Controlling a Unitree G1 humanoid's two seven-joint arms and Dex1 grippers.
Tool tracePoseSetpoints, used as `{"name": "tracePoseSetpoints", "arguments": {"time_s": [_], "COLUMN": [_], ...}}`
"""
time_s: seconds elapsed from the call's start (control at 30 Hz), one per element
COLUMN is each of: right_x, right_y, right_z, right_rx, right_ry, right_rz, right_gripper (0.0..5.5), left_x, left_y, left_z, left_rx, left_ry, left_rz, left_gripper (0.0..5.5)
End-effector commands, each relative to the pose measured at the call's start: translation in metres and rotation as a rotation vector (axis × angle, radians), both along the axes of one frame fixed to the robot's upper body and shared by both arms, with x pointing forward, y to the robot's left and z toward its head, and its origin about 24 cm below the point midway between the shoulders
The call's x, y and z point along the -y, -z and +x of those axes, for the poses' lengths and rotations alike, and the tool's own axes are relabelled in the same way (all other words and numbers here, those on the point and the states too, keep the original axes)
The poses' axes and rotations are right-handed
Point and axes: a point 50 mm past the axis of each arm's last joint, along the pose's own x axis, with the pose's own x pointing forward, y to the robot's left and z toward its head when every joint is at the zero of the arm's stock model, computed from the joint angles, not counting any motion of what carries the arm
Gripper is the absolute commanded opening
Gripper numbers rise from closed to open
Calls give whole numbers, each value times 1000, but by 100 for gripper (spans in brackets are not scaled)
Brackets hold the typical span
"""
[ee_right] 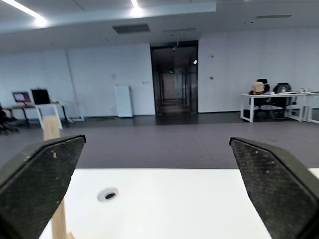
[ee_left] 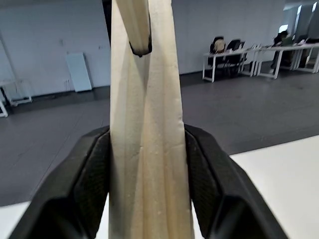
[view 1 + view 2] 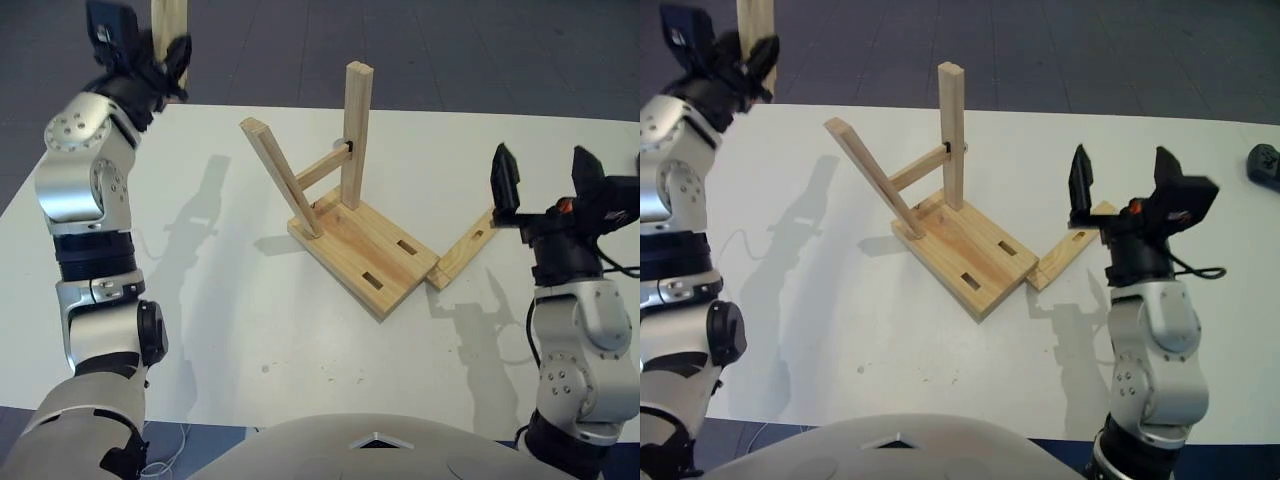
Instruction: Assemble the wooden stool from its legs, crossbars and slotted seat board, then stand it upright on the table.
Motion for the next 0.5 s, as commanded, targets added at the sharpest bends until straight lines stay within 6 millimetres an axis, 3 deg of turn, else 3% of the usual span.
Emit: {"name": "tracePoseSetpoints", "arguments": {"time_s": [0.03,0.13,0.27,0.4,0.5], "right_x": [0,-20,-49,-59,-60], "right_y": [-96,-108,-102,-95,-94], "right_z": [25,31,34,37,35], "right_rx": [234,212,116,48,44], "right_ry": [-412,-570,-700,-670,-647], "right_rz": [289,379,453,428,420], "right_gripper": [540,540,540,540,540], "left_x": [67,102,145,167,170], "left_y": [-76,-68,-42,-20,-11], "left_z": [-18,-27,-44,-56,-63], "left_rx": [355,375,334,278,254], "left_ry": [348,505,746,854,874], "left_rz": [117,132,140,144,151], "left_gripper": [206,206,206,206,206]}}
